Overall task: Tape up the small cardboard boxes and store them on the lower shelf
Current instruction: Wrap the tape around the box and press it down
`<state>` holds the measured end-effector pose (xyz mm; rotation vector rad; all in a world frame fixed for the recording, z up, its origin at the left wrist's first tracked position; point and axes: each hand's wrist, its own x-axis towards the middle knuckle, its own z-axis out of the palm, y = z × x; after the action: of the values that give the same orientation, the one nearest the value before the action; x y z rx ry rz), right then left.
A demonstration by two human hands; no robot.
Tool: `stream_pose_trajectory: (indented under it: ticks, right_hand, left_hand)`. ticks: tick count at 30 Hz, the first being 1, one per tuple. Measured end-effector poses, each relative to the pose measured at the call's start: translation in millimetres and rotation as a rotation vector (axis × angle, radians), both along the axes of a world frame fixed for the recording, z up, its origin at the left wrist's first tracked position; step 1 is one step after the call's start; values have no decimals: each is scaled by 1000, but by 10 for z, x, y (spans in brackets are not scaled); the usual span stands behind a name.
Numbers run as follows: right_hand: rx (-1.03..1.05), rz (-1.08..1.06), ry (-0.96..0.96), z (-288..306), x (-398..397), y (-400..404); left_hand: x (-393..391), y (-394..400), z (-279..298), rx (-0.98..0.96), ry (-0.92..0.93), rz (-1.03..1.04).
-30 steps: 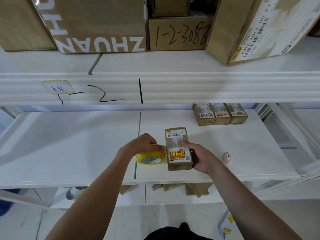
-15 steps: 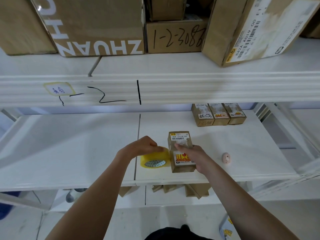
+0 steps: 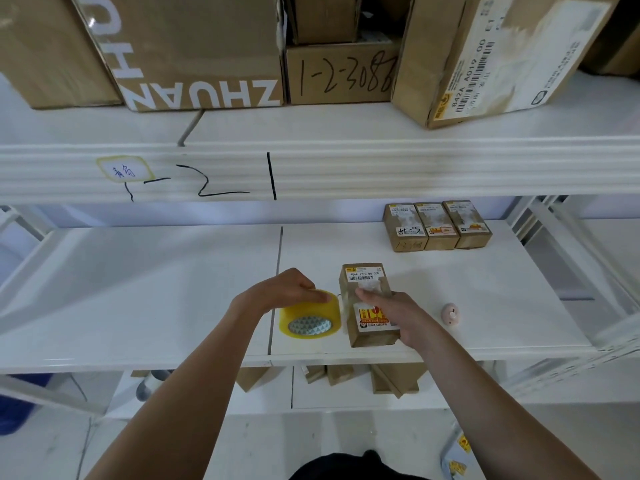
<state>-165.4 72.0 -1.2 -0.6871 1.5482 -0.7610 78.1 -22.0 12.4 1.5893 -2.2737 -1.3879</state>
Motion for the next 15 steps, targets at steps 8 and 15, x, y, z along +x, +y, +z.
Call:
stream_pose_trajectory:
  ticks: [8, 15]
  right_hand:
    - [-19, 33, -30, 84, -76, 32]
    - [-15, 32, -237, 111, 21, 80]
  left_hand:
    - [-19, 93, -77, -89, -179, 3]
    - [-133, 133, -45, -96, -100, 32]
